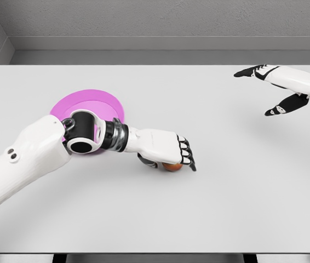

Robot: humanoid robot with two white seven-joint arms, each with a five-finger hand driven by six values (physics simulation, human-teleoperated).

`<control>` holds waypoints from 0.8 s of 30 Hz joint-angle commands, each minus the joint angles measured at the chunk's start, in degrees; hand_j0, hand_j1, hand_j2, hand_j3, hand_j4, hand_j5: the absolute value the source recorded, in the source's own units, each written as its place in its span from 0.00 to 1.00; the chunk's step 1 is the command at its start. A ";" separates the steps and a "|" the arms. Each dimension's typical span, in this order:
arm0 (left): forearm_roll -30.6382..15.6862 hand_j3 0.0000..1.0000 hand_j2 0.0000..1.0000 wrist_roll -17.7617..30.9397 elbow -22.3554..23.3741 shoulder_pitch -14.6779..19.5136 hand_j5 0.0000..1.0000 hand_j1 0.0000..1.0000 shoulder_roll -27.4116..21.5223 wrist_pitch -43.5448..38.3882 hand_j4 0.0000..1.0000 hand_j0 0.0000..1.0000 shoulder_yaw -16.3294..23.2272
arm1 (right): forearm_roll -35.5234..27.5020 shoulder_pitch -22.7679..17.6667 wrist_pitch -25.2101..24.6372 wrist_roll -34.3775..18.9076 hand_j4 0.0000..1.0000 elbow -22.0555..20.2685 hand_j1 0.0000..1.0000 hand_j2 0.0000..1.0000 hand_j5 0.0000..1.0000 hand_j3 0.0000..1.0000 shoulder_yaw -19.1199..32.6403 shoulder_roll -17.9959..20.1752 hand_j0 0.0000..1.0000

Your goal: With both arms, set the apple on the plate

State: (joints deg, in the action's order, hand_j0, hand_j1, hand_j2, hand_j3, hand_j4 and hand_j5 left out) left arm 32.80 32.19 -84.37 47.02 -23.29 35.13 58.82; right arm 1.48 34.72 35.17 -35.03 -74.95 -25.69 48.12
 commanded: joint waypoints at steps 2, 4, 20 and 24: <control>-0.28 0.87 0.87 -0.03 0.00 0.00 0.87 0.87 -0.09 -0.13 0.87 0.87 0.16 | -0.42 0.00 -0.17 0.03 1.00 -0.02 1.00 1.00 1.00 1.00 0.03 0.13 1.00; 0.07 0.87 0.87 -0.03 0.00 0.00 0.87 0.87 0.00 -0.13 0.87 0.87 0.16 | -0.42 0.00 -0.17 0.03 1.00 -0.02 1.00 1.00 1.00 1.00 0.03 0.04 1.00; 2.01 0.87 0.87 -0.03 2.19 0.09 0.87 0.87 1.14 -0.13 0.87 0.87 0.16 | -0.51 0.00 -0.17 0.03 1.00 -0.02 1.00 1.00 1.00 1.00 0.03 0.04 1.00; 2.01 0.86 0.86 -0.03 2.19 0.09 0.86 0.86 1.14 -0.13 0.86 0.86 0.24 | -0.51 0.00 -0.17 0.03 1.00 -0.02 1.00 1.00 1.00 1.00 0.03 0.13 1.00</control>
State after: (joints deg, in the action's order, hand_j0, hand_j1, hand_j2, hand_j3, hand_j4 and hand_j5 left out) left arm 35.09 32.18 -82.20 47.11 -22.16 35.13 59.05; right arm 1.39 34.72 35.17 -35.03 -74.95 -25.69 48.15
